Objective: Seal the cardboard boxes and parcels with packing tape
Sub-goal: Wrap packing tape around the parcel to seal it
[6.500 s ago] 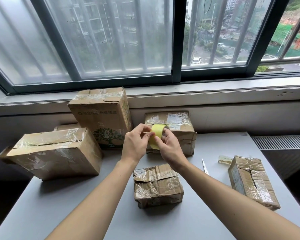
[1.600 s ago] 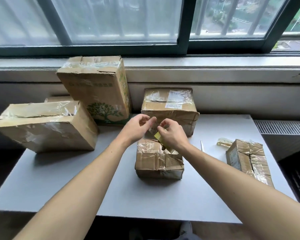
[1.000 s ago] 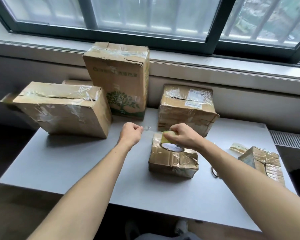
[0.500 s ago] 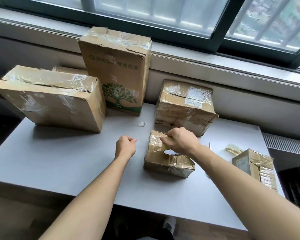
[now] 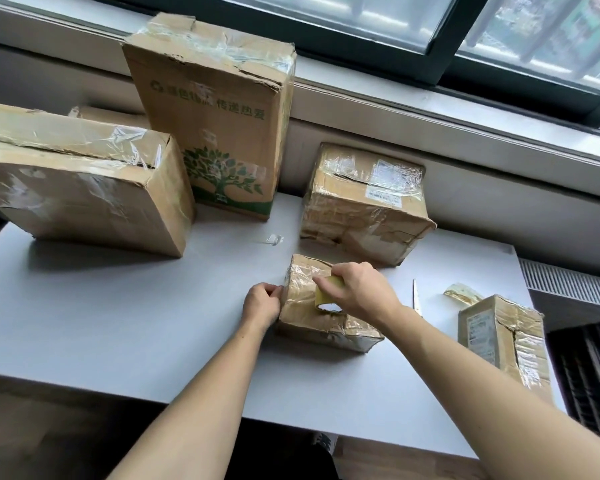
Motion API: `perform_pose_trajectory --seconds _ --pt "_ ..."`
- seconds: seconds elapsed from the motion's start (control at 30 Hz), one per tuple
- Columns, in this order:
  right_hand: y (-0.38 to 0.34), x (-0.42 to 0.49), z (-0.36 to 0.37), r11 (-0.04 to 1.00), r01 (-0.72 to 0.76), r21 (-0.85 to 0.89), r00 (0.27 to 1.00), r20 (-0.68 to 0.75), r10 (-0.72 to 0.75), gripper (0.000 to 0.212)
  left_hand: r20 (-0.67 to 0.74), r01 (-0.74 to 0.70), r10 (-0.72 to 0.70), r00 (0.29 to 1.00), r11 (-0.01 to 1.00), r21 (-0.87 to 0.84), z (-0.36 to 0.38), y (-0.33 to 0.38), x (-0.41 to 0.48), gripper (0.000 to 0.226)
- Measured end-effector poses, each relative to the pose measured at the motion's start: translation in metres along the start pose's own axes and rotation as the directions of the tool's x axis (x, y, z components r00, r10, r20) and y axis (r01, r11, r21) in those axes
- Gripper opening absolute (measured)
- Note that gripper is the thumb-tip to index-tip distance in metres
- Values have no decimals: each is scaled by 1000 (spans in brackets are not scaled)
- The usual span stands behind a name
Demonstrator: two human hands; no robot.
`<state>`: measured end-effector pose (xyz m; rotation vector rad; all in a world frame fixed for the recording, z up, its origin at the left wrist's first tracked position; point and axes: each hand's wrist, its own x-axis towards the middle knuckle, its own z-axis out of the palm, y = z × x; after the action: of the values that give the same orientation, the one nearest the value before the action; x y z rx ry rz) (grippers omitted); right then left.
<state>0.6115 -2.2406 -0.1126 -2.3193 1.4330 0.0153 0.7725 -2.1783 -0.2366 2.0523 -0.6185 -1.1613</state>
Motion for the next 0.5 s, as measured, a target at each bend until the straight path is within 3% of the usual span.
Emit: perform_pose_trajectory --seconds 0.17,0.23,0.3,0.37,0.5 --pt "3 -3 0 994 -26 106 1000 3 25 57 74 -80 74 995 993 84 1 6 2 20" --pt "5 -3 -1 992 -34 120 999 2 34 57 98 -80 65 993 984 159 -1 9 1 35" --pt "8 -4 -1 989 -32 143 999 -3 33 57 65 -49 32 997 957 285 -7 12 1 56" --pt "10 -5 -2 984 -38 177 999 -1 39 56 -18 -39 47 999 949 312 -11 22 -1 48" --pt "11 -5 -2 974 -56 219 998 -17 61 55 -72 -325 348 935 918 226 -4 55 -22 30"
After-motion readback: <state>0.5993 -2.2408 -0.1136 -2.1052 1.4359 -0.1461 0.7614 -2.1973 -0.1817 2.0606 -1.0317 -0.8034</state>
